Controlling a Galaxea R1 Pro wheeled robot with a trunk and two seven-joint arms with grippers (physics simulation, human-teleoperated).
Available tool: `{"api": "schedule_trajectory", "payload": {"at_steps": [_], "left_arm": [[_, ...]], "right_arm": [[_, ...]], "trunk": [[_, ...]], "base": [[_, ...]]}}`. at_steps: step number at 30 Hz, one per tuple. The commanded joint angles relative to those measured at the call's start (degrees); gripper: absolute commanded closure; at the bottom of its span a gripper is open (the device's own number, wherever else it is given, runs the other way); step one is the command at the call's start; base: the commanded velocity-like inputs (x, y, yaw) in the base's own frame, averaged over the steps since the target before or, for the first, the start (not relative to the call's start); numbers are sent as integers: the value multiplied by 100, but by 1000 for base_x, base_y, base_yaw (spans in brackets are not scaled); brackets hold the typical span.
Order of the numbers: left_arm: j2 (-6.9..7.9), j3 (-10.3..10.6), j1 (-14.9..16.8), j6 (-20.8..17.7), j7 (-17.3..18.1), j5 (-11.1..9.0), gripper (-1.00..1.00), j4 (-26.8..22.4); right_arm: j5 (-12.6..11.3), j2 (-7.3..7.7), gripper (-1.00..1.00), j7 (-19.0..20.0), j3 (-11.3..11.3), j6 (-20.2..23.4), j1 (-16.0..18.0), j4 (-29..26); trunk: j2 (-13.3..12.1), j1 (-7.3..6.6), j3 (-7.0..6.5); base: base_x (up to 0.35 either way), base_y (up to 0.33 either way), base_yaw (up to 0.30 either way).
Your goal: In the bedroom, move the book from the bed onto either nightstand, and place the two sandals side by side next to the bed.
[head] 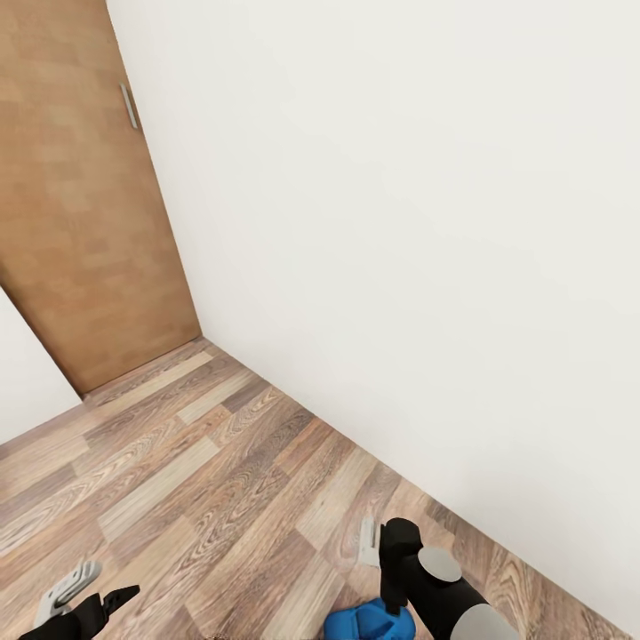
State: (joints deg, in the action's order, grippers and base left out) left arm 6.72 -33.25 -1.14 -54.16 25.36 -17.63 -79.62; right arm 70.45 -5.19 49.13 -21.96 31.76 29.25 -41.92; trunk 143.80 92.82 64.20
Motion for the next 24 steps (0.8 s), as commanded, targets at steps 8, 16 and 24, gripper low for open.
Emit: {"api": "schedule_trajectory", "payload": {"at_steps": [8,16,24], "left_arm": [[4,-7,0,-25,31,15,-100,-9],[4,-7,0,-25,31,14,-100,-20],[-15,-13,0,-136,31,14,-100,-188]], "right_arm": [[34,-5,-100,57,-14,13,6,-2],[39,-8,-100,59,-33,11,9,-1],[30,-11,-100,35,-48,6,7,-7]], "trunk": [[13,20,182],[24,40,359],[34,61,537]], "base": [[0,0,0],[0,0,0],[0,0,0]]}}
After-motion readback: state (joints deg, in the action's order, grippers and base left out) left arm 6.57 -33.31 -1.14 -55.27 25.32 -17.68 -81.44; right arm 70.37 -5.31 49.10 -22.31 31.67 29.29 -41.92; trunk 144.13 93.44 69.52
